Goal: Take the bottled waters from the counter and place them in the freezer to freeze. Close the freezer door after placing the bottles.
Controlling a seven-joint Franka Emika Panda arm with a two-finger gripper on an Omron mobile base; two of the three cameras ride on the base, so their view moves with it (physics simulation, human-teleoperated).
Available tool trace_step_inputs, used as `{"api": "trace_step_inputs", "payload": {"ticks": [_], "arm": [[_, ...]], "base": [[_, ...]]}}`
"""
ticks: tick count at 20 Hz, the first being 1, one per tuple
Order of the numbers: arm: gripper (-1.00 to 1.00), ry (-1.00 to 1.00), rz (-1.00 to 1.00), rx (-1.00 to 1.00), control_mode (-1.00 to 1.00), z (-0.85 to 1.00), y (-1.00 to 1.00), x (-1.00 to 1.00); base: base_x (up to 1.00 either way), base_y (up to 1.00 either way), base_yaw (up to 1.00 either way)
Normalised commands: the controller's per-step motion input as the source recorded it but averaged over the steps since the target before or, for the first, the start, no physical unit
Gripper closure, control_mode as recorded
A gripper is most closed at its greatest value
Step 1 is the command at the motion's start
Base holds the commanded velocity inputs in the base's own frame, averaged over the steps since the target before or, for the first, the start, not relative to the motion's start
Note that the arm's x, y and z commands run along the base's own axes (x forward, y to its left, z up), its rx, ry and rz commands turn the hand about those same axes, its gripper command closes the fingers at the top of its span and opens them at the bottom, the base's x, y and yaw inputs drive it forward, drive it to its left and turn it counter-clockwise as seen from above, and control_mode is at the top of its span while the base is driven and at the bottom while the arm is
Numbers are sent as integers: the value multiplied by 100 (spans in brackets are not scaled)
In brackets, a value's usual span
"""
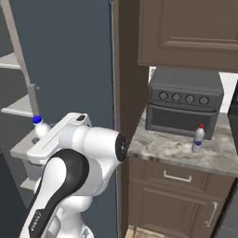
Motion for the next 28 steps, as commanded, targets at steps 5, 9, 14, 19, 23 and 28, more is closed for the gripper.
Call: {"api": "trace_step_inputs", "payload": {"ticks": [5, 9, 14, 19, 23, 28], "arm": [[100, 0, 0, 0, 100, 0, 0, 0], [100, 0, 0, 0, 100, 0, 0, 0], [100, 0, 0, 0, 100, 0, 0, 0], [100, 0, 0, 0, 100, 0, 0, 0], [100, 0, 0, 0, 100, 0, 0, 0], [100, 0, 0, 0, 100, 0, 0, 0]], "base": [[-2, 95, 5], [0, 81, 0], [0, 79, 7], [0, 14, 13], [0, 0, 10], [17, 1, 8]]}}
